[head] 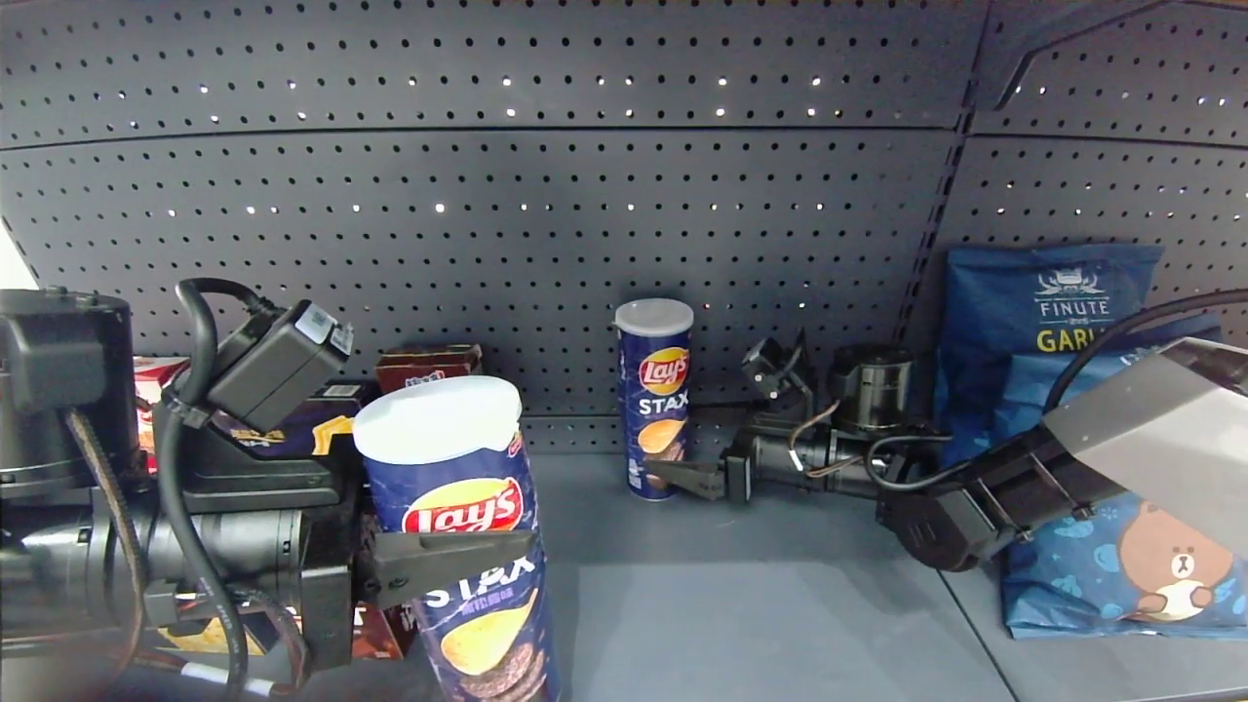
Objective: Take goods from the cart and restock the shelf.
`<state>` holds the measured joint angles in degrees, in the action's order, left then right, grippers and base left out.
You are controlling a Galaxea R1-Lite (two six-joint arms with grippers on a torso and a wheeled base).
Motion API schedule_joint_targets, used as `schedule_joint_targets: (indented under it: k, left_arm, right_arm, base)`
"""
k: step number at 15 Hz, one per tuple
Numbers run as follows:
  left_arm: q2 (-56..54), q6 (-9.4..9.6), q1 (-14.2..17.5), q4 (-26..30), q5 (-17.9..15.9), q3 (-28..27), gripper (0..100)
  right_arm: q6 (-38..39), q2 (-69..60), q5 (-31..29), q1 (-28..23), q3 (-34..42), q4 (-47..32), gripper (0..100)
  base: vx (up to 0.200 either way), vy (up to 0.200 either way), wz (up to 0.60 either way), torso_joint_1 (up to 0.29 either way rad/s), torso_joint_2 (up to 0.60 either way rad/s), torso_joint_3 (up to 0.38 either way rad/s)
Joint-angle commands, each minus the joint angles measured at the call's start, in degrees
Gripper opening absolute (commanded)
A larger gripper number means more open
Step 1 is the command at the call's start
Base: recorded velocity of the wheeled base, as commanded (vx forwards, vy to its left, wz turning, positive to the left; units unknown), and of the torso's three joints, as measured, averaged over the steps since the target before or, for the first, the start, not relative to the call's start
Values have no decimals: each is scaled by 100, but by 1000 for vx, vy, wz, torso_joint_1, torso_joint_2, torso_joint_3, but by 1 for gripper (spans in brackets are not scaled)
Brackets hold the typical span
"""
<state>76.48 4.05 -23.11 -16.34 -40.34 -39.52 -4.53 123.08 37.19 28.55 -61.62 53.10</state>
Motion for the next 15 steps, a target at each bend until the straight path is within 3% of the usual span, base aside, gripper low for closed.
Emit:
schedule_joint_targets:
  k: [1, 11, 12, 15]
  left_arm:
    - [-11, 0, 0, -1, 0, -12, 0]
    - [-11, 0, 9, -10, 0, 6, 0]
    - [-11, 0, 9, -10, 0, 15, 0]
    - [-19, 0, 17, -1, 0, 41, 0]
  right_arm:
    - [-4, 190, 7, 1, -131, 7, 100]
    - [-21, 1025, -28, 212, -1097, 60, 100]
    - [-12, 1025, -63, 212, -1115, 69, 0]
    - [-12, 797, -239, 221, -904, 77, 0]
  base:
    - [0, 0, 0, 0, 0, 0]
    - [0, 0, 0, 0, 0, 0]
    - [0, 0, 0, 0, 0, 0]
    - [0, 0, 0, 0, 0, 0]
